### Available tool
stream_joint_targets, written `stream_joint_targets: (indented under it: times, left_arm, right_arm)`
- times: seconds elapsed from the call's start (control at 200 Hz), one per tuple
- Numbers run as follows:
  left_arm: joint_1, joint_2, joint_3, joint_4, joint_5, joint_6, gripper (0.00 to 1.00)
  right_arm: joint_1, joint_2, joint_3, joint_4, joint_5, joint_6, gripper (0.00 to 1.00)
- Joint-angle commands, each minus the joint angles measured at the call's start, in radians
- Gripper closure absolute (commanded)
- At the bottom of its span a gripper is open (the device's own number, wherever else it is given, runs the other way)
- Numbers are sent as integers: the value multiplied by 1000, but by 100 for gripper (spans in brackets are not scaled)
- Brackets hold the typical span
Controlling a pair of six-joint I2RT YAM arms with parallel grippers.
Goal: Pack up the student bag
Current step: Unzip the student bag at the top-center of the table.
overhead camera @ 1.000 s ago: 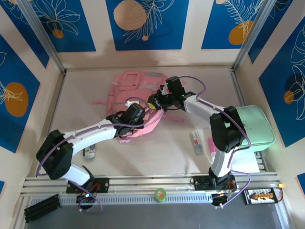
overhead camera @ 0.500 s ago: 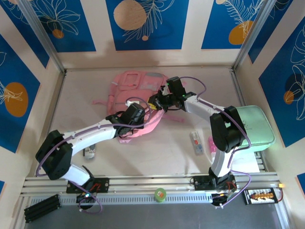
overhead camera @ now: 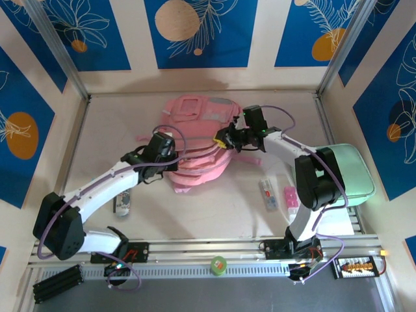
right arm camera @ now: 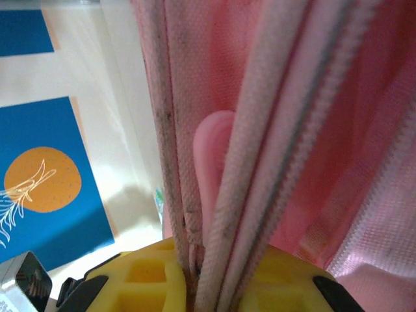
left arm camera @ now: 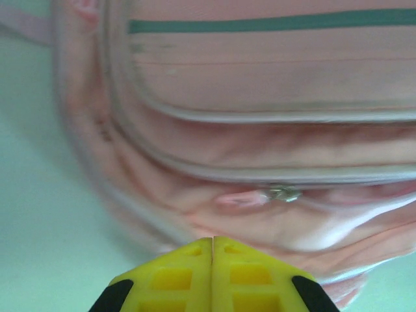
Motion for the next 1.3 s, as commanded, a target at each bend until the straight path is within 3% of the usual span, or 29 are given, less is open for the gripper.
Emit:
stream_joint_targets:
  times: [0.0,0.115,0.205,0.355,0.525,0.63,0.725,0.905,1.295]
  left_arm:
    - [24,5,3,-12,136,104,100]
    - [14,23,39,50,237,140,100]
    - [4,56,54,58,238,146,100]
    - [1,117,45,98,279,228,71]
    - [5,199,99,118,266,300,53]
    - [12,243,105,177,297,303,51]
    - [11,302,107,213,355,285,51]
    - [-30,362,53,346,452,183,53]
    - [-146,416,-47,642,386,-14,60]
  right_arm:
    - [-52,-44,-36,87,0,-22,93]
    - [-48,-71,-65,133,-15,-2,89]
    - [-40,-81,-72,135,-12,6,89]
    - [-41,-95,-74,147,-41,22,91]
    - [-48,-114,-45,108,-75,10,90]
    - [-47,-121,-48,74,-64,6,81]
    - [-41,-129,-85,87,-46,46,66]
    - [5,-146,-150,131,21,134,53]
    - [124,-171,-251,231,274,295,49]
